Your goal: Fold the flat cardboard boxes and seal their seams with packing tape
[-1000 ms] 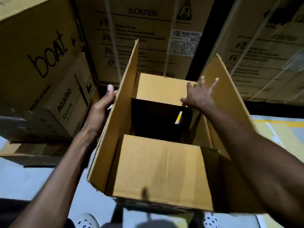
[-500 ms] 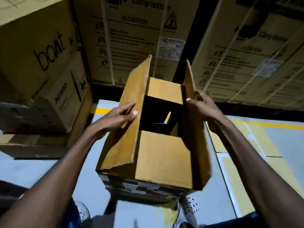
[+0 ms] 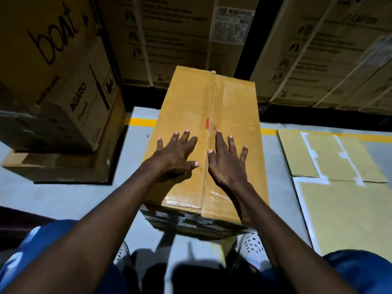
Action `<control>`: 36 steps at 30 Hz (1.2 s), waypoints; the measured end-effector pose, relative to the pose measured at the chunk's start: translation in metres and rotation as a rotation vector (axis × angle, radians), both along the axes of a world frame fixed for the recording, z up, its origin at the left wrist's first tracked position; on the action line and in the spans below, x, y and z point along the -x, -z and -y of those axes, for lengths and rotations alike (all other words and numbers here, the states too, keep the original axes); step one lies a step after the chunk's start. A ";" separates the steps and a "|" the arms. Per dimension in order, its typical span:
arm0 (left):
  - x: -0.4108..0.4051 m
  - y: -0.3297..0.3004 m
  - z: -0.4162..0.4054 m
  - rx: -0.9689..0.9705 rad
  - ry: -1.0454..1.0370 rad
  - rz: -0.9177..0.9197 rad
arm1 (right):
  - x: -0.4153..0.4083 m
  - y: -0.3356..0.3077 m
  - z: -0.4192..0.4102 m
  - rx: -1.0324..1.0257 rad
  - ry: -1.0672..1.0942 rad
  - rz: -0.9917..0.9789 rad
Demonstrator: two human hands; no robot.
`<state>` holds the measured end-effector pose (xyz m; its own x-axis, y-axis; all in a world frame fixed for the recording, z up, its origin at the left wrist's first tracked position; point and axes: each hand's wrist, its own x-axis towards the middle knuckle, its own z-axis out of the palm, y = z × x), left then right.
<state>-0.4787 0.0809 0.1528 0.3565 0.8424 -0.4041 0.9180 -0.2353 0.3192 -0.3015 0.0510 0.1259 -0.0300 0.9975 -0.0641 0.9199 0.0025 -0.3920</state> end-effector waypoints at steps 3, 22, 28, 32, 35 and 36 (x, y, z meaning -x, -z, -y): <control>-0.008 0.004 0.004 -0.017 -0.010 -0.060 | 0.001 0.008 -0.001 -0.011 -0.016 0.101; 0.110 -0.093 0.125 -0.453 -0.649 0.839 | 0.166 -0.136 0.066 -0.276 -0.228 -0.487; 0.263 -0.090 0.234 -0.620 -0.889 0.783 | 0.321 -0.139 0.130 -0.111 -0.540 -0.456; 0.348 -0.072 0.310 -0.650 -1.144 0.626 | 0.393 -0.118 0.171 -0.043 -0.696 -0.441; 0.389 -0.061 0.357 -0.761 -1.313 0.405 | 0.428 -0.092 0.194 -0.056 -0.842 -0.358; 0.400 -0.057 0.368 -0.811 -1.341 0.364 | 0.435 -0.085 0.200 -0.061 -0.913 -0.301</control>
<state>-0.8784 -0.2870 0.2094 -0.8060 0.5498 0.2193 0.4978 0.4293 0.7536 -0.7364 -0.1489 0.2105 -0.8033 0.5824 0.1245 0.4137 0.6960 -0.5869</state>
